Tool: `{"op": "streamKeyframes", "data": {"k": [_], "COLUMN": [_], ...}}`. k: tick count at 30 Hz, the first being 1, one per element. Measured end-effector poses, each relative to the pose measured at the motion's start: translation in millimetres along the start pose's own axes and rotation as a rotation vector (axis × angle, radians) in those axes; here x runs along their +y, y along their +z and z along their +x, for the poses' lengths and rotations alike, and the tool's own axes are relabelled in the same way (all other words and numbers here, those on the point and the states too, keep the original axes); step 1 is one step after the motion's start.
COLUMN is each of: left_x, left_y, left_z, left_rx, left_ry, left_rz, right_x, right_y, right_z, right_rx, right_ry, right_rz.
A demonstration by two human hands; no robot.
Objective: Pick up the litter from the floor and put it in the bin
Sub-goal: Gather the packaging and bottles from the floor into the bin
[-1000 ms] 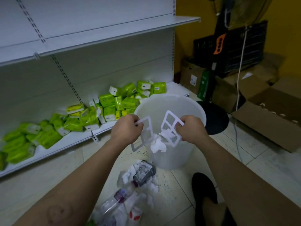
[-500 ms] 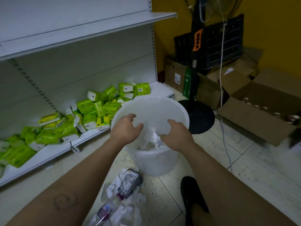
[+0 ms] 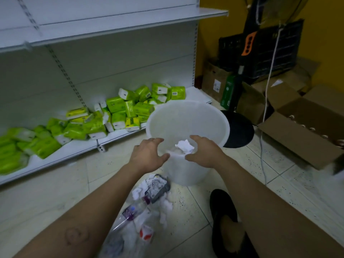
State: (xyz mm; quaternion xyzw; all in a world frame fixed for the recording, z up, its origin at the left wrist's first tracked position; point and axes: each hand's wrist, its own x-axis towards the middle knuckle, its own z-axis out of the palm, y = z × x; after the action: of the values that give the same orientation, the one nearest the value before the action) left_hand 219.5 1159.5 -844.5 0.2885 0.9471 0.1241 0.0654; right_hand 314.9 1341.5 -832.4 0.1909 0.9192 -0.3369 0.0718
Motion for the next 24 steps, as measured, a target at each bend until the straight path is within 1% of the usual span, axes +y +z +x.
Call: {"op": "streamKeyframes", "data": {"k": [3,6,10,13,15,18,20,22,24], "left_x": [-22.8,-50.2,-87.5,-111.9,-126.7,-146.5,-159.2,-172.5,-185.7], "left_y": [-1.1,5.1,24.5,45.2,62.4,91.4,111.7,131.9,151.9], "left_z": [-33.5,-68.4,-109.6,-131.2,-140.2,-148.5,-151.2,-151.4,-149.9], "left_rx": [-0.016,-0.072,-0.141,-0.204,-0.249,-0.343,-0.399,-0.419,-0.425], "left_ry": [-0.047,-0.108,-0.215,-0.300,-0.361,-0.423,-0.454,-0.492,-0.536], "left_rz": [-0.029,-0.072,-0.156,-0.215,-0.256,-0.295,-0.298,-0.276,-0.219], "right_x": [-23.5,-45.3,-53.9,-47.8,-40.9,-28.0,-18.0,-7.9,-0.5], "right_y": [20.4,54.5,113.2,142.6,153.8,177.8,206.7,242.6,278.2], "right_z": [-14.9,-28.9,-43.1,-45.0,-37.8,-27.2,-27.0,-30.0,-31.7], "right_rx": [-0.035,-0.088,-0.275,-0.392,-0.425,-0.419,-0.469,-0.529,-0.560], "right_ry": [-0.075,-0.120,-0.161,-0.170,-0.121,-0.012,0.069,0.172,0.226], "right_rz": [-0.092,-0.163,-0.322,-0.430,-0.408,-0.268,-0.202,-0.126,-0.073]}}
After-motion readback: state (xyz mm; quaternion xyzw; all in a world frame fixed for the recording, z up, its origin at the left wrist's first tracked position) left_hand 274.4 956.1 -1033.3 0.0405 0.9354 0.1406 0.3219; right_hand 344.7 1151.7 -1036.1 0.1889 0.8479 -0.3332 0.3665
